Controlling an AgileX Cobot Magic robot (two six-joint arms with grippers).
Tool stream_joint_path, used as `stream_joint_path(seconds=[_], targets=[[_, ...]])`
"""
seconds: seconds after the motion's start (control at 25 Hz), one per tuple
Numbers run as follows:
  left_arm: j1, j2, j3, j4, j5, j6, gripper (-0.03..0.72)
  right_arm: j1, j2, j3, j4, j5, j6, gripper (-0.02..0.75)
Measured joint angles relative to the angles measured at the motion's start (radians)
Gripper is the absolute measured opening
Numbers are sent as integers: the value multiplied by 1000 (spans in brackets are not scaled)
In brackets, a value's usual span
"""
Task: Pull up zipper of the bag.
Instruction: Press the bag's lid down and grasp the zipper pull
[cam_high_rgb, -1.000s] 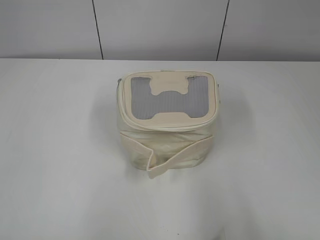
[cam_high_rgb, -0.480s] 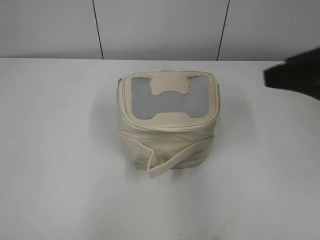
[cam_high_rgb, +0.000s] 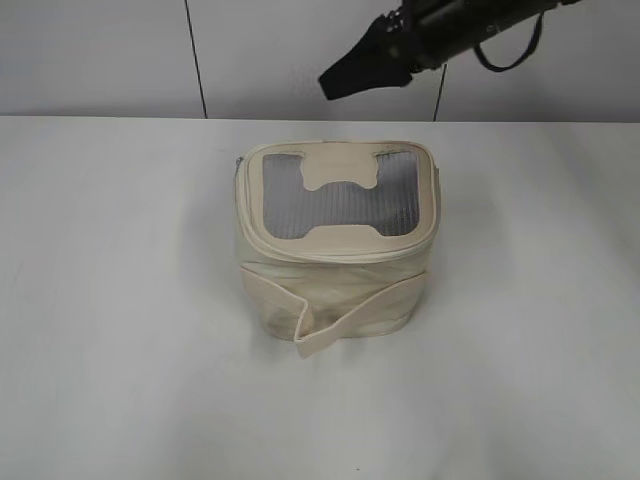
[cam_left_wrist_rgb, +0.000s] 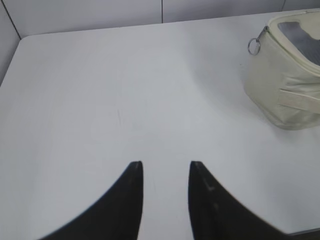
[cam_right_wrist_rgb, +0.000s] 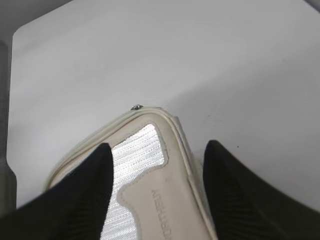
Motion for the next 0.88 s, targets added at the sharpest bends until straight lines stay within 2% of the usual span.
stream_joint_path(seconds=[0.12,0.24,0.64,0.72,0.84,0.88], targets=[[0,0,0,0,0,0,240,32,125,-171,-48,76,66,454],[0,0,0,0,0,0,241,64,200,-272,-61,120,109,454],[0,23,-3,1,-2,0,243,98,330,-325,-79,130,141,435],[0,66,-11,1,-20,6,243,104,337,-325,-97,130,148,372],[0,177,-42,-29,-116,58,244,110,338,-331,-114,130,145,135],[0,230,-54,-60,-181,87,246,111,339,-334,-117,131,145,88]])
